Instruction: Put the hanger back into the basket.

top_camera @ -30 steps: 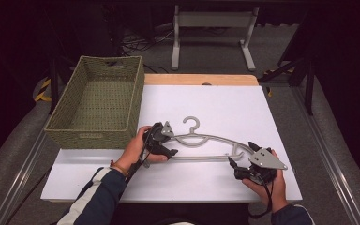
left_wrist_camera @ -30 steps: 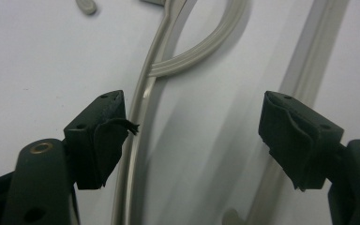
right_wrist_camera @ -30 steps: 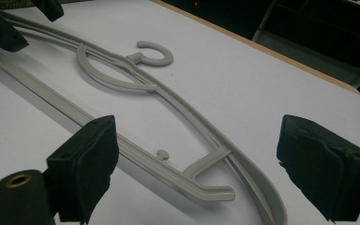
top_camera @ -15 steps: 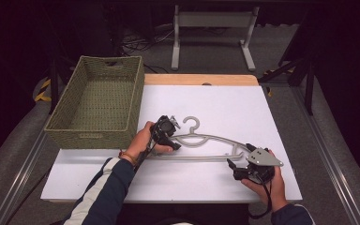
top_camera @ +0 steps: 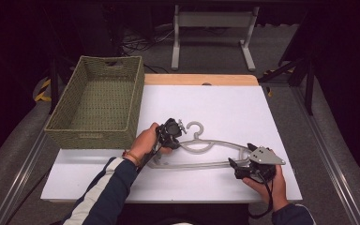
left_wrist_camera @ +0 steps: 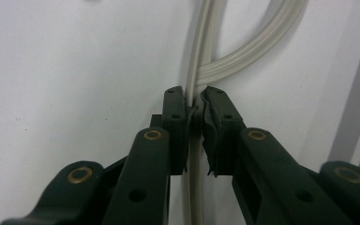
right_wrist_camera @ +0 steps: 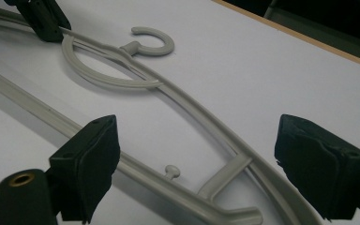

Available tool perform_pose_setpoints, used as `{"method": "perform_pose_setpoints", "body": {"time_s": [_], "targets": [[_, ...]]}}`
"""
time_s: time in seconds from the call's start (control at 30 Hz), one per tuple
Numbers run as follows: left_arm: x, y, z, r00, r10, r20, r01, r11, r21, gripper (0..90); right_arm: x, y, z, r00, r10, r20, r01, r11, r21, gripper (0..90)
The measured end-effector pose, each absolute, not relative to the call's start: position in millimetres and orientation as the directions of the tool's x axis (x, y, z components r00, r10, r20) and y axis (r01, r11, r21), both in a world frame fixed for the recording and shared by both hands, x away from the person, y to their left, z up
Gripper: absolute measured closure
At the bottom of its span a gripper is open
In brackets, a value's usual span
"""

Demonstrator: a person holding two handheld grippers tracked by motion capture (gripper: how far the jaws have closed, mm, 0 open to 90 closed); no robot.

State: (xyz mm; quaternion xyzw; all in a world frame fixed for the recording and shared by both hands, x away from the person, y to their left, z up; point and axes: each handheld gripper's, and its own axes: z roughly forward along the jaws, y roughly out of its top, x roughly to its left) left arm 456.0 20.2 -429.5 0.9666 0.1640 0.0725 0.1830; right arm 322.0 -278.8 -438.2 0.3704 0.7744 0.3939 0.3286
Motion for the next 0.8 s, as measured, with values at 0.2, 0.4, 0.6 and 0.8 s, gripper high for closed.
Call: {"method": "perform_pose_setpoints", "body": {"time_s": [0.2, 0.4, 0.6, 0.8], "targets": [[448.1, 21.6, -432.6, 0.917, 0.375, 0.134, 0.288, -0.857, 0.428, 81.8, 320.9, -281.0, -435.4, -0.491, 0.845, -0.213, 0.306, 0.396, 0.866, 15.2], [445.1, 22.1, -429.3, 0.858, 0.449, 0.251, 0.273, -0.811, 0.518, 81.9, 319.1, -284.4, -432.4, -0.469, 0.858, -0.209, 0.290, 0.374, 0.881, 15.3], [441.5, 29.1, -416.7, 0.823, 0.495, 0.279, 0.261, -0.765, 0.589, 82.0, 317.3, -287.7, -429.4, -0.441, 0.872, -0.212, 0.271, 0.354, 0.895, 15.5], [437.3, 38.5, -402.2, 0.777, 0.556, 0.296, 0.261, -0.713, 0.651, 82.0, 314.5, -294.7, -425.5, -0.389, 0.898, -0.207, 0.233, 0.313, 0.921, 15.7]]}}
